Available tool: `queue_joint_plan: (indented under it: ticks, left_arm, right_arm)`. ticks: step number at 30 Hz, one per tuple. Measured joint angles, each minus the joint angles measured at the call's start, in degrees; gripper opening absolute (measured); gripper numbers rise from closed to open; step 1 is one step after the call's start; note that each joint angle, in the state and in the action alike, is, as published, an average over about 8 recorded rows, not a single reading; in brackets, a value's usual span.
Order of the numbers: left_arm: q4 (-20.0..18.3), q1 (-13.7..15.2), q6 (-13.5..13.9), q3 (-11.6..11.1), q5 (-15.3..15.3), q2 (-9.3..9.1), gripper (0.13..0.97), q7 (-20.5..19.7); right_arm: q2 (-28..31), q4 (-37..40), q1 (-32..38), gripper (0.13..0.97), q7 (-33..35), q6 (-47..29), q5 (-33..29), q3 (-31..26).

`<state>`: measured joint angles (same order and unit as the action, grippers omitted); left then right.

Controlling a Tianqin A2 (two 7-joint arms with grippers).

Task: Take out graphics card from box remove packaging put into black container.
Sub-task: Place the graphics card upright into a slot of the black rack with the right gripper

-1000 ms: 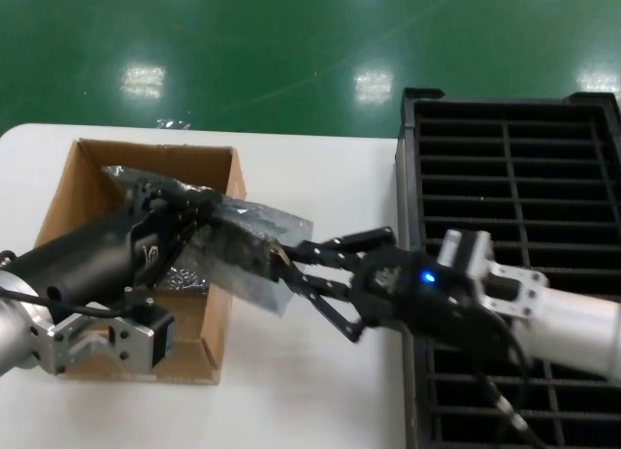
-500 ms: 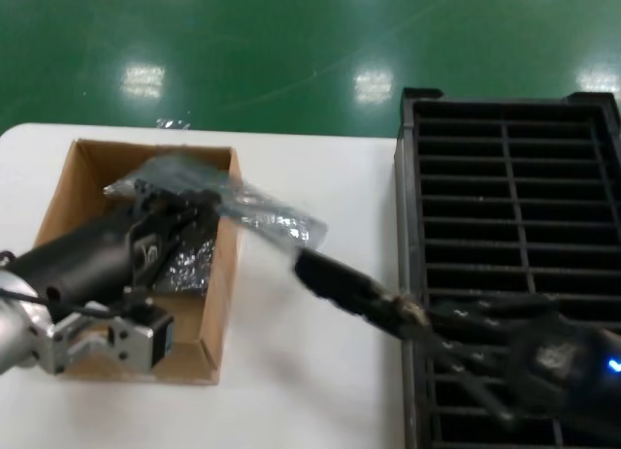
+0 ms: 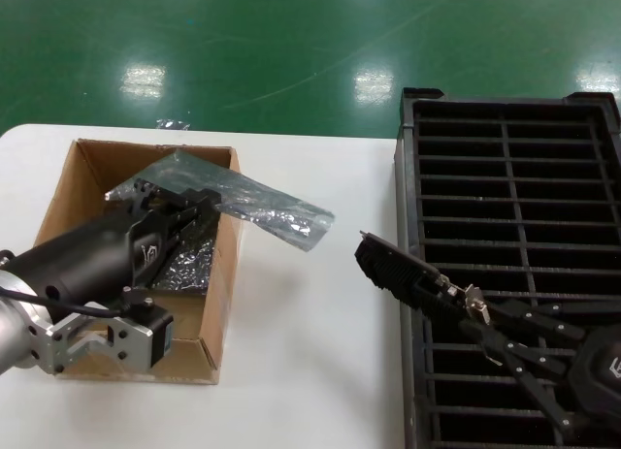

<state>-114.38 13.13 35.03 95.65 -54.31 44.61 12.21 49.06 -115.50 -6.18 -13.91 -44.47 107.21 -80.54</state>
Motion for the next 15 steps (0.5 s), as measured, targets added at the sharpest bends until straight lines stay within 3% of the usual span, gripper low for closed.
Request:
queue_joint_plan:
  ticks: [8, 15]
  left_arm:
    - [0.0, 0.0, 0.0, 0.0, 0.0, 0.00, 0.139, 0.0]
    - [0.0, 0.0, 0.0, 0.0, 0.0, 0.00, 0.139, 0.0]
  right_arm:
    - [0.5, -0.8, 2.8, 0.188, -2.1, -0.1, -2.4, -2.5]
    - [4.4, -2.3, 16.6, 0.188, -13.1, -5.8, -12.7, -11.6]
